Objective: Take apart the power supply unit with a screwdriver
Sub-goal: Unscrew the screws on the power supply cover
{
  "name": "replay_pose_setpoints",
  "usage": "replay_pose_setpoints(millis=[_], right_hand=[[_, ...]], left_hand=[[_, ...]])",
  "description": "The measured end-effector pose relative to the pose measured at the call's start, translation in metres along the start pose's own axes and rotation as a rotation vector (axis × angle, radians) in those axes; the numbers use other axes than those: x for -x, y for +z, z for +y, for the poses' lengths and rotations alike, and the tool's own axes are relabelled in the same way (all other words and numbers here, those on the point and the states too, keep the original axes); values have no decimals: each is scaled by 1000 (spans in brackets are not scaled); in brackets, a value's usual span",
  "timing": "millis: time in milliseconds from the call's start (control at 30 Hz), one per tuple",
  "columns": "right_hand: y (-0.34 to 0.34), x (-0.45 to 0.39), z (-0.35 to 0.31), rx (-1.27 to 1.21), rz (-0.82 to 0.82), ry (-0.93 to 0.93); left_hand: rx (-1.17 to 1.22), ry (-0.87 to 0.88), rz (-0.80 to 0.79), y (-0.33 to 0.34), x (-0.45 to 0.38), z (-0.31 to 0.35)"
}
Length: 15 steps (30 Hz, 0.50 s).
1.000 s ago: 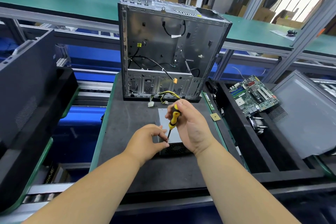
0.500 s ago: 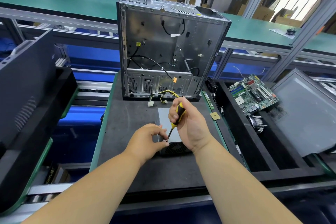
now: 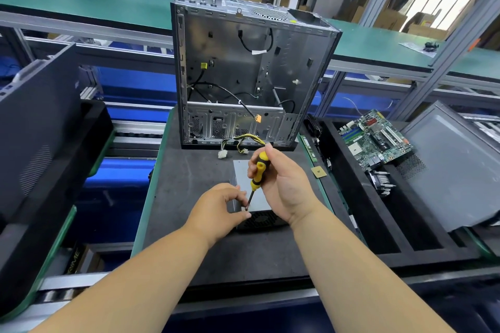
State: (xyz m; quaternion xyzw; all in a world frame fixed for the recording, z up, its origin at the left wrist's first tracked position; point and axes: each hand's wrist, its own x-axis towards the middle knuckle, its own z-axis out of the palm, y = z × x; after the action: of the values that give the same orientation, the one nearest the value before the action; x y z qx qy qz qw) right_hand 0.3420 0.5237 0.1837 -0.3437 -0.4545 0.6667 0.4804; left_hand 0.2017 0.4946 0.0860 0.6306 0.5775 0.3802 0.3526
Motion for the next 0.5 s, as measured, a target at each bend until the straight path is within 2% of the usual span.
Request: replay_pose_setpoints(millis=[500], right_hand=[[-3,-4,3,63,-42,1]], left_hand=[[4,2,17,1,-1,0]])
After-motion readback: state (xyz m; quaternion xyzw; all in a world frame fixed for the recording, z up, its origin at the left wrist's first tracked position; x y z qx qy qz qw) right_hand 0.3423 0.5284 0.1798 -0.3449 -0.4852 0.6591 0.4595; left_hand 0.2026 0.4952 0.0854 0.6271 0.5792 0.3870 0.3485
